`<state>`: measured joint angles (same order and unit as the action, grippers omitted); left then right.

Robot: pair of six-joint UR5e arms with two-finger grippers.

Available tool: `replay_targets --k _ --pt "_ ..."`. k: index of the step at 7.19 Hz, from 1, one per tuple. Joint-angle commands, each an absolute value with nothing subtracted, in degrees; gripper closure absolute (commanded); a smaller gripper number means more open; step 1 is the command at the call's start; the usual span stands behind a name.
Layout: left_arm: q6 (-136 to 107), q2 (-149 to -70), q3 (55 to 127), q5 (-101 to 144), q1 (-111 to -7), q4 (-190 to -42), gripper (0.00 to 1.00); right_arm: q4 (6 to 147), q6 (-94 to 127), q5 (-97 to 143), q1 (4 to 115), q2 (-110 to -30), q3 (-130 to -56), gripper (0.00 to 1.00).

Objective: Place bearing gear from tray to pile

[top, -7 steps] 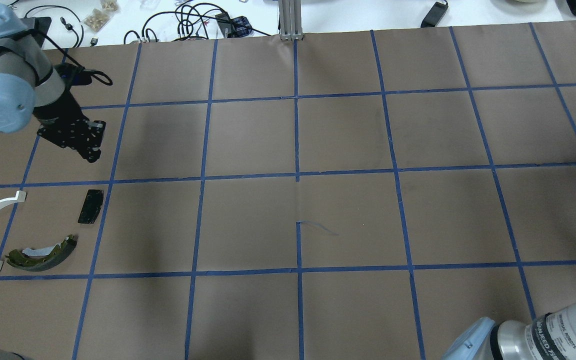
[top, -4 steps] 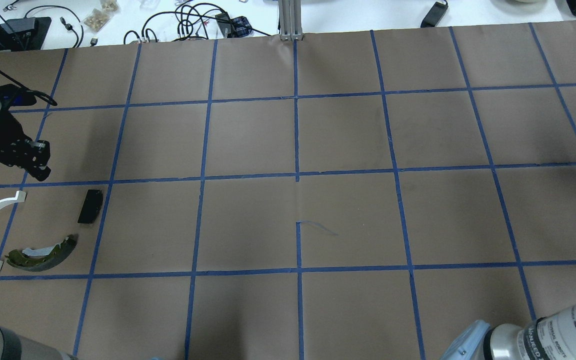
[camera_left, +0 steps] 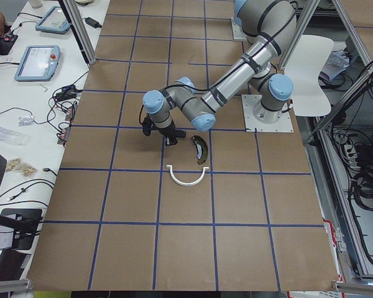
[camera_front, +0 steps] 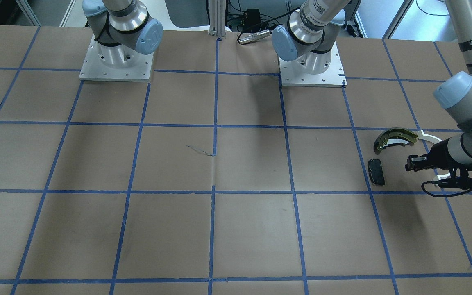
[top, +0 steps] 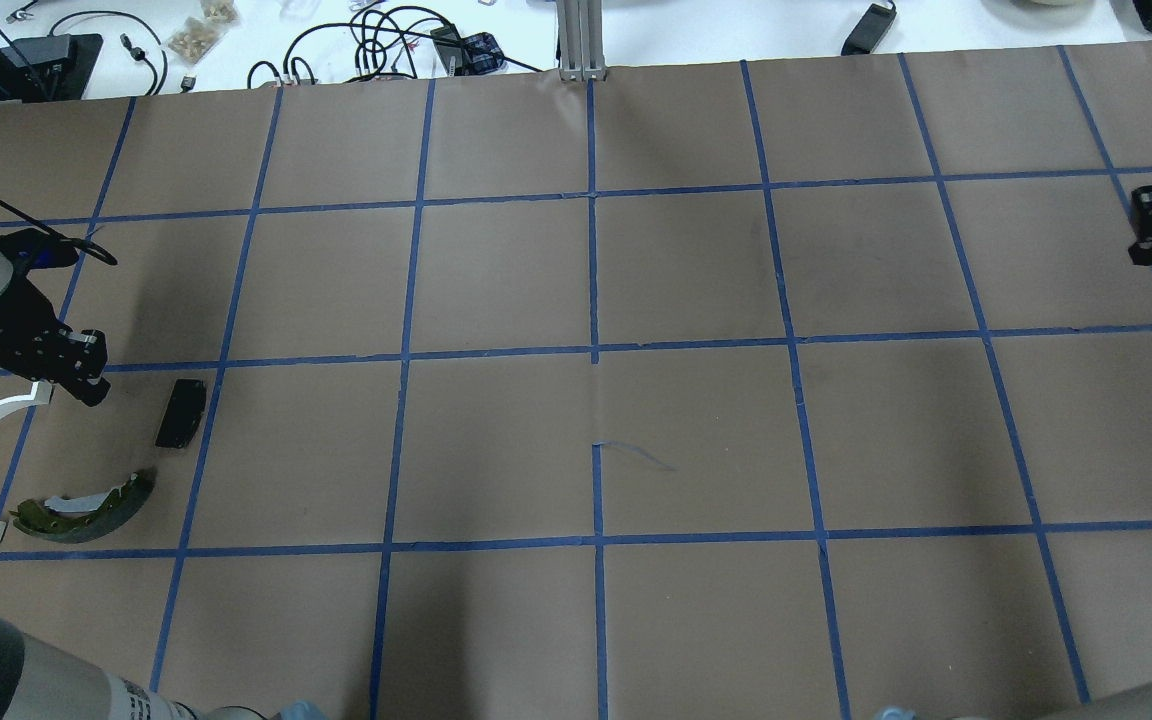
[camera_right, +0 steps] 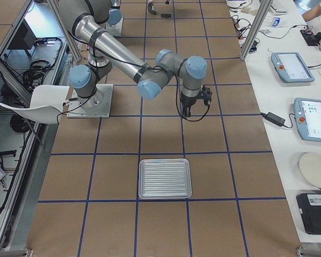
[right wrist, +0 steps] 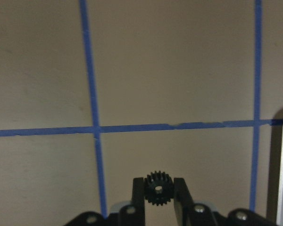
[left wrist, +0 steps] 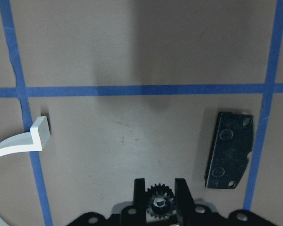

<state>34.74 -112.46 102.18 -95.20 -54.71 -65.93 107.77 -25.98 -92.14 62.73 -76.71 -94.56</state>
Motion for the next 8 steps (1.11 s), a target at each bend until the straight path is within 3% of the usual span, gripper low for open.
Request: replay_targets --k 1,4,5,7,8 --pt "34.8 -113.8 103.4 -93.7 -54.7 -64.3 1.00 107.4 -7.5 -92.1 79.5 -77.4 -94.0 1.00" --pt "35.2 -114.6 103.8 -93.9 -54.1 -64.2 1.00 112.3 18.6 -92.6 102.1 -73.1 -94.5 1.00" --pt "34.9 -114.9 103.8 -94.0 -54.1 -64.3 0.89 113.5 24.7 -92.3 106.7 -70.8 -94.3 1.00" --pt "34.8 -115.2 103.8 -94.0 -54.0 -64.2 0.34 118.8 34.1 -92.3 116.8 -65.9 -94.3 1.00" --pt "35.0 -115.1 103.6 -93.9 -54.0 -64.3 0.00 119.8 36.5 -92.2 118.7 -64.4 -94.2 1.00"
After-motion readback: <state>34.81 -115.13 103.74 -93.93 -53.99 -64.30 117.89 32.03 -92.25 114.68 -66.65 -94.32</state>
